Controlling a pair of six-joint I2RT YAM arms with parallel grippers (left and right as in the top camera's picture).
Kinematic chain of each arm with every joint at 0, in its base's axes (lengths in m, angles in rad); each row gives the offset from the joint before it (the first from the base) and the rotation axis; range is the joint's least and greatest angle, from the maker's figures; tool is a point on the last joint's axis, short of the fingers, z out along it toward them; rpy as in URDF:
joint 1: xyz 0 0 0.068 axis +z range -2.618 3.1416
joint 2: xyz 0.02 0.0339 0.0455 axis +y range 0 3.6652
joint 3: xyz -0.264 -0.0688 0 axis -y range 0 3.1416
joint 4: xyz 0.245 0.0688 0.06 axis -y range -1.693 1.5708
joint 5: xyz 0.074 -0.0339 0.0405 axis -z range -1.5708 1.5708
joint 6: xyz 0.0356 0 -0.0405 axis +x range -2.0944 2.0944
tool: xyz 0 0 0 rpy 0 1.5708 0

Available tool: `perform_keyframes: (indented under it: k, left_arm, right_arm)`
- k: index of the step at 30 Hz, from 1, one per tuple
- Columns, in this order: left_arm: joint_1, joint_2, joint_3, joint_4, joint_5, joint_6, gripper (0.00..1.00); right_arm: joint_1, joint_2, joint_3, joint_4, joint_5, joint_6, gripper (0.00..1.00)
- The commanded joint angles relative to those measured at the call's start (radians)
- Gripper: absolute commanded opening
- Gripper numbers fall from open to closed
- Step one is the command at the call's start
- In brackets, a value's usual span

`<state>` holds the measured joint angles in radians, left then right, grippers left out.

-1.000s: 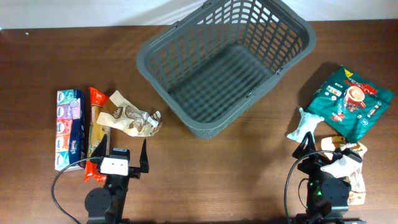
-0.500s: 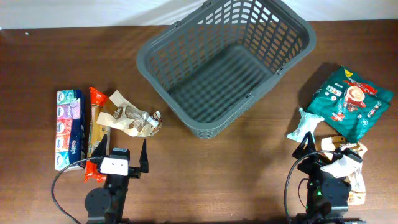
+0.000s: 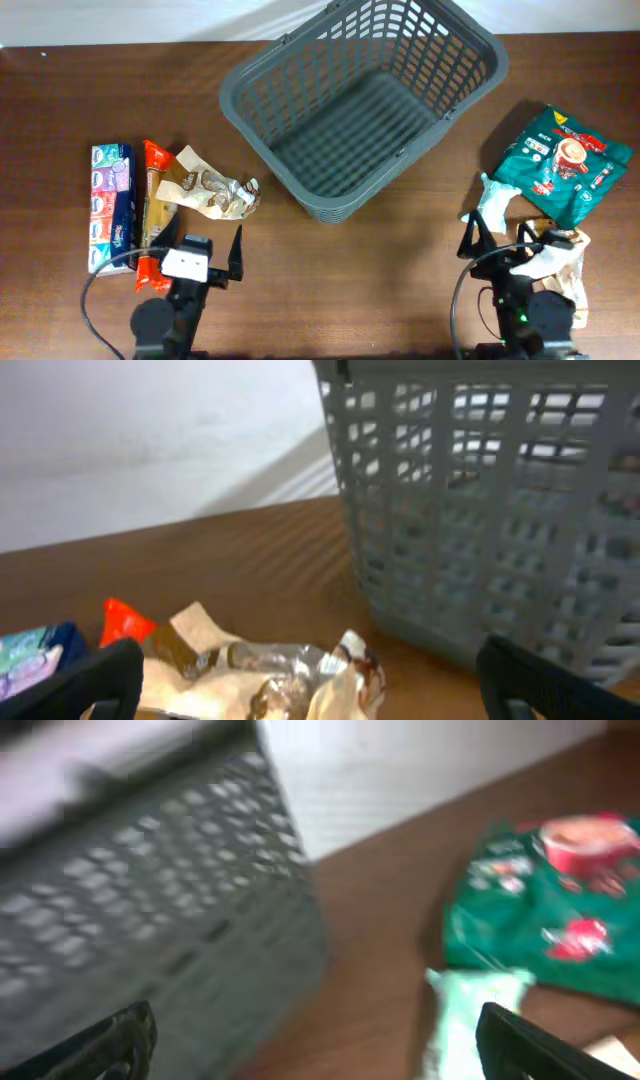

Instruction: Pack container

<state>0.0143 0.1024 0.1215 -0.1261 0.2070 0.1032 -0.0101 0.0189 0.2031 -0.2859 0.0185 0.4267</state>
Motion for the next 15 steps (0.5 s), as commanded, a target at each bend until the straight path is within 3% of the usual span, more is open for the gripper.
perform_keyframes:
  k: [1,3,6,8,12,15]
  left_arm:
    - [0.006,0.161,0.222,-0.045,0.042,-0.013,0.99]
    - [0.006,0.258,0.331,-0.063,0.043,-0.013,0.99]
    - [0.006,0.475,0.621,-0.154,0.094,-0.013,0.99]
    - [0.005,0.602,0.814,-0.268,0.11,-0.013,0.99]
    - [0.005,0.843,1.256,-0.604,0.13,-0.013,0.99]
    - [0.005,0.86,1.315,-0.669,0.147,-0.013,0.99]
  right_arm:
    - [0.01,0.051,0.177,-0.044,-0.117,-0.011,0.99]
    - [0.01,0.106,0.269,-0.092,-0.141,-0.011,0.99]
    - [0.01,0.279,0.55,-0.271,-0.19,-0.09,0.99]
    - [0.01,0.396,0.74,-0.414,-0.198,-0.109,0.99]
    - [0.01,0.724,1.262,-0.864,-0.232,-0.214,0.99]
    - [0.01,0.841,1.429,-1.009,-0.199,-0.247,0.99]
